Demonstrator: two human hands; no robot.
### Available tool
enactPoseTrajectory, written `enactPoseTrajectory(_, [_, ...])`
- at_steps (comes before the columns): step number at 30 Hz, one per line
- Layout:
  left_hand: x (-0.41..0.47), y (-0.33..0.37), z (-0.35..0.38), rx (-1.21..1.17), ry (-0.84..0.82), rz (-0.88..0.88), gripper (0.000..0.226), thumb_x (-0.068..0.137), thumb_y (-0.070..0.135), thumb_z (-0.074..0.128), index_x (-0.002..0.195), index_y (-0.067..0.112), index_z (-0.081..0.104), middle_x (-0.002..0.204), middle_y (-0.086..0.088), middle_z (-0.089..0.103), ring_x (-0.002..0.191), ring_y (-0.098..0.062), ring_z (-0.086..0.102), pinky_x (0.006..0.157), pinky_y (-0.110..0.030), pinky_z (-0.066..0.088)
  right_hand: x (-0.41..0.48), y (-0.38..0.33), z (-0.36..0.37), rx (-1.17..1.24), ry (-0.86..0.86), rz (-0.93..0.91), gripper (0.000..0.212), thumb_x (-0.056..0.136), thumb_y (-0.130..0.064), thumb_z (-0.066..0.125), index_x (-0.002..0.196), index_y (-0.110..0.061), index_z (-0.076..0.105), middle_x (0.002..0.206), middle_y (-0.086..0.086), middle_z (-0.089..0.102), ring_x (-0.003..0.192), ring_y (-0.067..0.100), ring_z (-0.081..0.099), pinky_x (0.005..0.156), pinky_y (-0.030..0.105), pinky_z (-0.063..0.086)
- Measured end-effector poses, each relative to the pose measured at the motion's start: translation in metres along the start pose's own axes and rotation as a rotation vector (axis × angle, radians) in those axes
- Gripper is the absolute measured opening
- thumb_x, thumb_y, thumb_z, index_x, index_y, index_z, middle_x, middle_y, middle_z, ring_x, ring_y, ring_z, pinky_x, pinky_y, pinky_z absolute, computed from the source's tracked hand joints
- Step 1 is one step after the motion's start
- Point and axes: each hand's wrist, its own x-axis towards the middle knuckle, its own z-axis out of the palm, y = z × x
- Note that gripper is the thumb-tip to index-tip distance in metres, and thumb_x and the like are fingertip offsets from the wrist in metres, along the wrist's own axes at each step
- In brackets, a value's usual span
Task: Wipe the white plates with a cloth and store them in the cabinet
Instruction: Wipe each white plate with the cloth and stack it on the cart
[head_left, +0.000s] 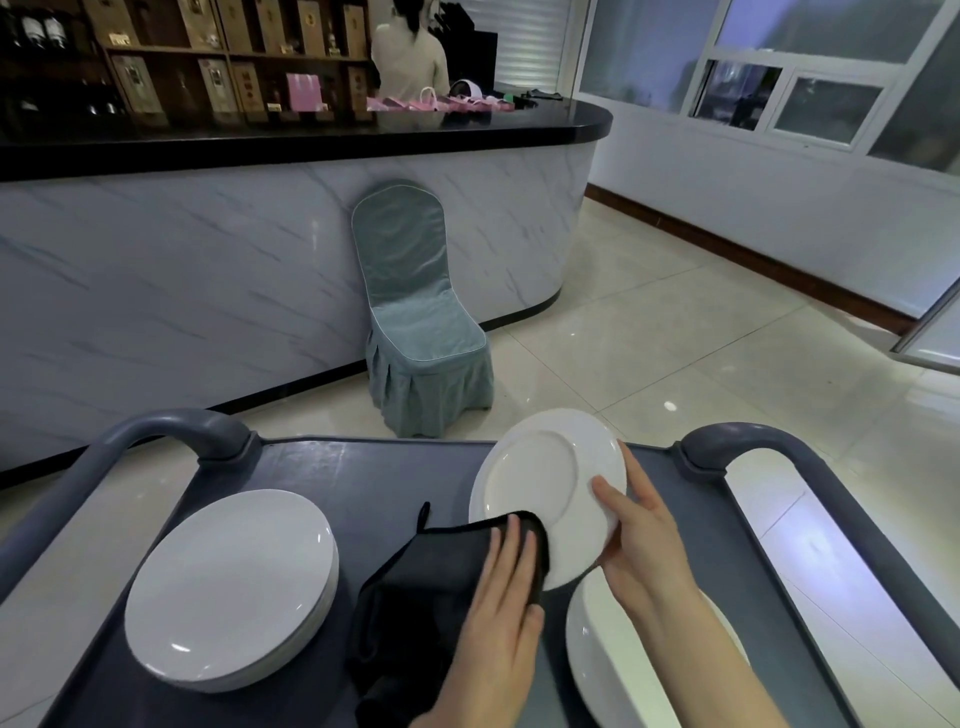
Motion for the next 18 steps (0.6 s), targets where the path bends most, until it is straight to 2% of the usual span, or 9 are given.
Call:
enactPoseTrajectory(2, [-0.001,0.000,0.002,0.090,-0.066,0.053,0.065,0.100,0.017,0.037,0.152,0.037,0.002,0.160,0.024,-0.012,0.148,-0.003,-0.014,0.119,-0.018,-0.006,0.001,0.004,0.002,0.023,0.051,0.024,0.046,0.095,0.000,0.055,0.132,-0.027,0.061,0.126,0.003,0.069,0.116,0.028,0.065,0.102,0.052,0.048])
enactPoseTrajectory(4, [-0.002,-0.006,-0.002,0.132,-0.080,0.069,0.060,0.101,0.022,0.034,0.152,0.035,0.005,0.161,0.023,-0.009,0.149,-0.004,-0.011,0.121,-0.022,-0.003,0.002,0.005,0.002,0.031,0.069,0.054,0.046,0.095,0.001,0.053,0.133,-0.024,0.060,0.126,0.006,0.069,0.117,0.030,0.064,0.103,0.053,0.047])
enactPoseTrajectory(8, [-0.003,-0.021,-0.008,0.025,-0.010,-0.017,0.060,0.100,0.012,0.041,0.151,0.029,0.017,0.162,0.016,0.005,0.150,-0.005,-0.001,0.122,-0.025,0.008,0.003,-0.002,-0.001,0.043,0.078,0.056,0.044,0.095,0.002,0.052,0.130,-0.022,0.062,0.123,0.008,0.070,0.110,0.028,0.066,0.092,0.044,0.052])
enactPoseTrajectory(11, [-0.005,-0.020,-0.008,-0.012,-0.014,-0.028,0.059,0.099,0.014,0.039,0.151,0.027,0.015,0.161,0.015,0.005,0.150,-0.007,-0.001,0.121,-0.022,0.004,0.003,-0.002,0.002,0.061,0.112,0.034,0.043,0.095,0.000,0.053,0.131,-0.022,0.061,0.122,0.008,0.071,0.109,0.027,0.066,0.088,0.041,0.053])
enactPoseTrajectory(15, [0.006,-0.002,0.000,0.152,-0.021,0.090,0.056,0.099,0.032,0.028,0.153,0.029,0.012,0.163,0.012,0.004,0.150,-0.007,-0.005,0.120,-0.023,-0.006,-0.004,0.014,0.015,0.070,0.169,0.077,0.029,0.097,-0.003,0.053,0.121,-0.012,0.065,0.115,0.015,0.072,0.098,0.028,0.069,0.083,0.040,0.056])
enactPoseTrajectory(18, [0.030,0.010,0.002,0.078,0.010,0.039,0.052,0.101,0.027,0.022,0.152,0.030,0.012,0.161,0.019,0.006,0.149,-0.002,-0.002,0.120,-0.023,-0.004,-0.015,0.028,0.023,0.074,0.130,0.120,0.023,0.098,-0.005,0.053,0.114,-0.005,0.069,0.112,0.018,0.073,0.099,0.026,0.072,0.080,0.033,0.056])
